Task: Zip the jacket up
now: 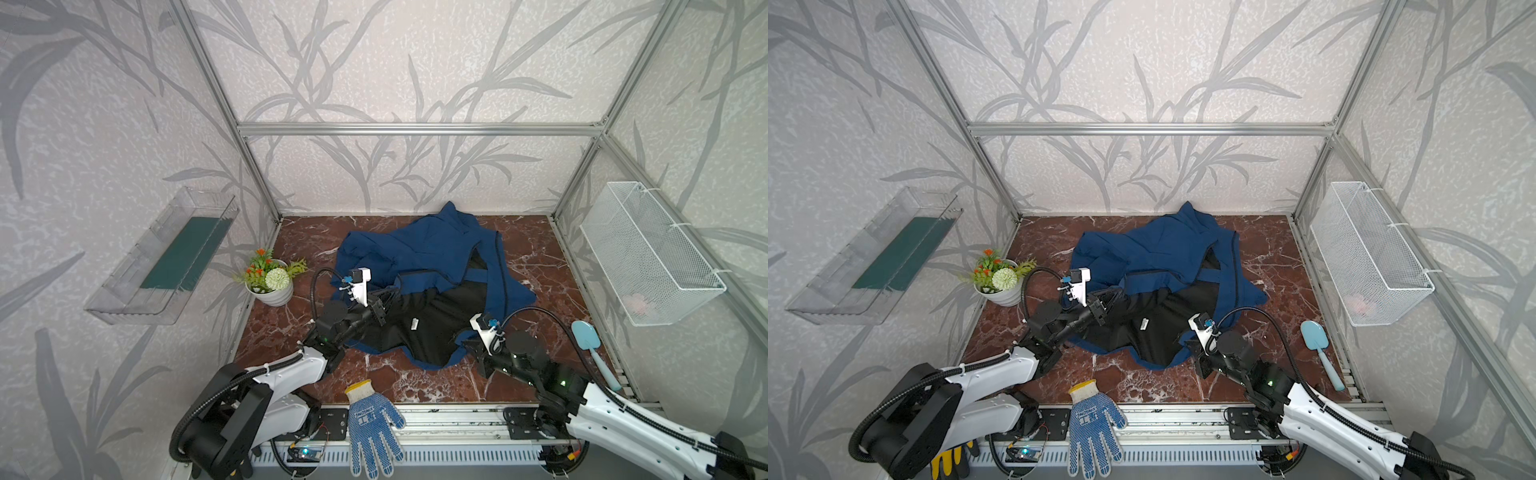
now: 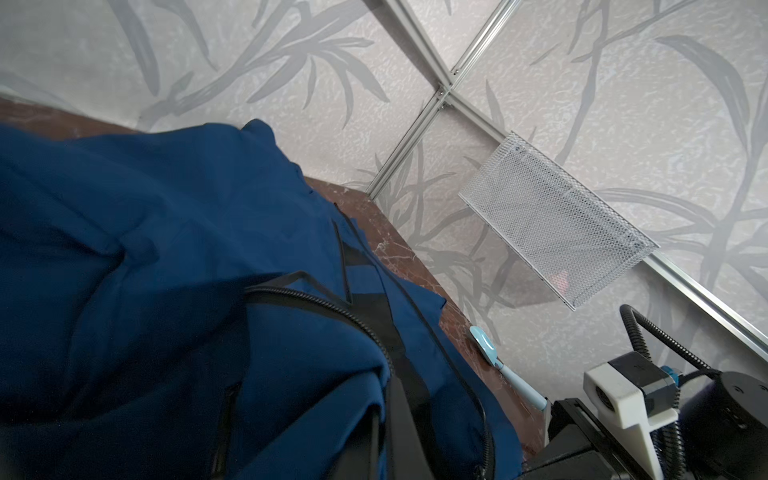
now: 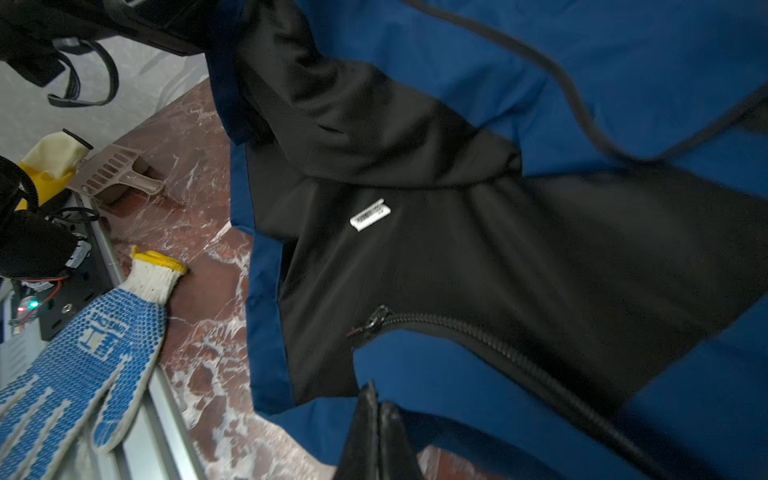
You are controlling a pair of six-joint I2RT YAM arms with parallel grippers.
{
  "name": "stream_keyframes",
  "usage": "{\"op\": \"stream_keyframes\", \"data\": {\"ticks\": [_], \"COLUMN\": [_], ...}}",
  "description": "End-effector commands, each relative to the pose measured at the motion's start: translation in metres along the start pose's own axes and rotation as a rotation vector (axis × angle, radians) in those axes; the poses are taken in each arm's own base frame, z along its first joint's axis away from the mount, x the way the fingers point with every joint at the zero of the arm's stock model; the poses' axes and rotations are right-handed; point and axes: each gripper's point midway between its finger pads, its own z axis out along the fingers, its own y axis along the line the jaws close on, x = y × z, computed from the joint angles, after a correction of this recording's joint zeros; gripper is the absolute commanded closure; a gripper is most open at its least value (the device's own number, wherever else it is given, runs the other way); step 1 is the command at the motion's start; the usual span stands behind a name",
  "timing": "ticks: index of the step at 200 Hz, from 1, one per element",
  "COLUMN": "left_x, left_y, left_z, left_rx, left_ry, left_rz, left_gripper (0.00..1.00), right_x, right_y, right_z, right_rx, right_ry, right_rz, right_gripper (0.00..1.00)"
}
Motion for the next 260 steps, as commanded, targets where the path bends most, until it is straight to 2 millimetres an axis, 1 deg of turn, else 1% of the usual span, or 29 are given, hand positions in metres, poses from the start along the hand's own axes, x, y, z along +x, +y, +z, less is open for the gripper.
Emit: {"op": "stream_keyframes", "data": {"ticks": [1,13,31,53,76,98,103,111,115,125,147,170,187,205,232,247,260], "left_x": [-0.011,-0.003,0.009,0.017,0.024,0.028,0.028,0.029,0.03,0.031,0.033,0.033,0.033,0.032,0.031,0.031,0.031], "left_y": [-0.015,-0.016,-0.014,-0.015,-0.016,-0.016,-0.015,-0.016,-0.015,-0.016,-0.017,-0.017,-0.017,-0.018,-0.02,-0.019,-0.018], "left_z": [-0.004,-0.005,-0.009,-0.013,-0.015,-0.018,-0.018,-0.019,-0.019,-0.019,-0.018,-0.018,-0.017,-0.016,-0.016,-0.016,-0.015], "left_rx": [0.034,0.024,0.003,-0.009,-0.02,-0.028,-0.03,-0.03,-0.032,-0.031,-0.028,-0.027,-0.027,-0.024,-0.022,-0.026,-0.027], "left_ry": [-0.057,-0.023,0.018,0.042,0.077,0.096,0.098,0.1,0.102,0.105,0.112,0.112,0.115,0.114,0.11,0.109,0.11], "left_rz": [-0.006,-0.012,-0.023,-0.018,0.0,0.007,0.008,0.009,0.009,0.009,0.008,0.009,0.01,0.009,0.008,0.007,0.006], "left_gripper": [1.0,1.0,1.0,1.0,1.0,1.0,1.0,1.0,1.0,1.0,1.0,1.0,1.0,1.0,1.0,1.0,1.0], "right_x": [0.014,0.031,0.055,0.086,0.104,0.113,0.114,0.114,0.114,0.11,0.099,0.085,0.082,0.083,0.09,0.086,0.085], "right_y": [-0.025,-0.03,-0.029,-0.043,-0.048,-0.05,-0.049,-0.047,-0.045,-0.042,-0.037,-0.034,-0.035,-0.035,-0.037,-0.033,-0.031], "right_z": [-0.015,-0.019,-0.022,-0.034,-0.041,-0.047,-0.048,-0.049,-0.048,-0.045,-0.043,-0.043,-0.042,-0.038,-0.04,-0.039,-0.038], "right_rx": [0.154,0.178,0.184,0.305,0.383,0.435,0.443,0.442,0.433,0.41,0.364,0.304,0.279,0.249,0.264,0.242,0.236], "right_ry": [0.021,0.068,0.149,0.252,0.32,0.371,0.378,0.389,0.391,0.381,0.335,0.255,0.211,0.183,0.195,0.199,0.208], "right_rz": [0.25,0.363,0.491,0.639,0.72,0.776,0.791,0.807,0.813,0.825,0.855,0.891,0.905,0.927,0.929,0.913,0.911], "right_gripper": [1.0,1.0,1.0,1.0,1.0,1.0,0.98,0.89,0.86,0.81,0.65,0.57,0.55,0.56,0.6,0.62,0.68]}}
